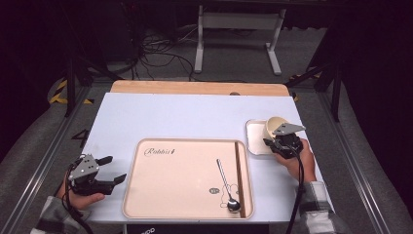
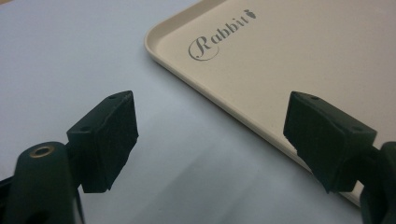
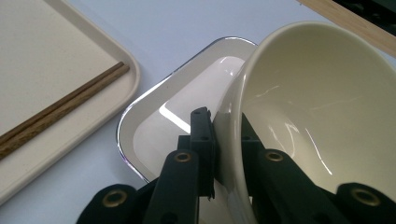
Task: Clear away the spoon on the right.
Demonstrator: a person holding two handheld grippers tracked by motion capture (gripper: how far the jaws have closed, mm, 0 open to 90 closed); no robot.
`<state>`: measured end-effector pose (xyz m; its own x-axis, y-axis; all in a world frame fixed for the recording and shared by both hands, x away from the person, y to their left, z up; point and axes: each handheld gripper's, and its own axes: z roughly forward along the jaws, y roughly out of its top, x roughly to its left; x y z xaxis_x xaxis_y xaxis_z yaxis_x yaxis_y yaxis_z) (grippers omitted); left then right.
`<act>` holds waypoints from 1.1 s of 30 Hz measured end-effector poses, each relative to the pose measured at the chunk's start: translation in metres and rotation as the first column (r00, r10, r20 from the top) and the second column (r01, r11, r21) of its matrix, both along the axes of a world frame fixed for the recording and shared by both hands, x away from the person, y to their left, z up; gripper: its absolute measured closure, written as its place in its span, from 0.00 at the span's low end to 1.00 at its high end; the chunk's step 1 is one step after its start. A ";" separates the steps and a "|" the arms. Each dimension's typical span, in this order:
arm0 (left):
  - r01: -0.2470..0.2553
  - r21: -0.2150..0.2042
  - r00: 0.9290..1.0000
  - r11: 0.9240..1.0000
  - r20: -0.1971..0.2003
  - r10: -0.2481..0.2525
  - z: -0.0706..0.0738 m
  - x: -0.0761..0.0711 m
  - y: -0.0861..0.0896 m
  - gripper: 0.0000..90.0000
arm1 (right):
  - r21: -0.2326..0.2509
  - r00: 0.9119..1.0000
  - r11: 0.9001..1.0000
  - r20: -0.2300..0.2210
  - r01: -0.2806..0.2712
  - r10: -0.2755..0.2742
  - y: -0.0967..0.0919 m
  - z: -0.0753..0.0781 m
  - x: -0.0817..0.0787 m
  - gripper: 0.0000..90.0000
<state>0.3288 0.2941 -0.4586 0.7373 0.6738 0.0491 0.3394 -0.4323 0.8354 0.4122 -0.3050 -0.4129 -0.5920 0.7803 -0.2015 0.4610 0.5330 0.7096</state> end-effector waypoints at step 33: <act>0.000 -0.001 1.000 1.000 0.005 0.000 0.001 0.001 -0.001 0.21 | 0.083 0.994 0.996 0.099 0.037 -0.045 -0.013 0.020 -0.014 0.93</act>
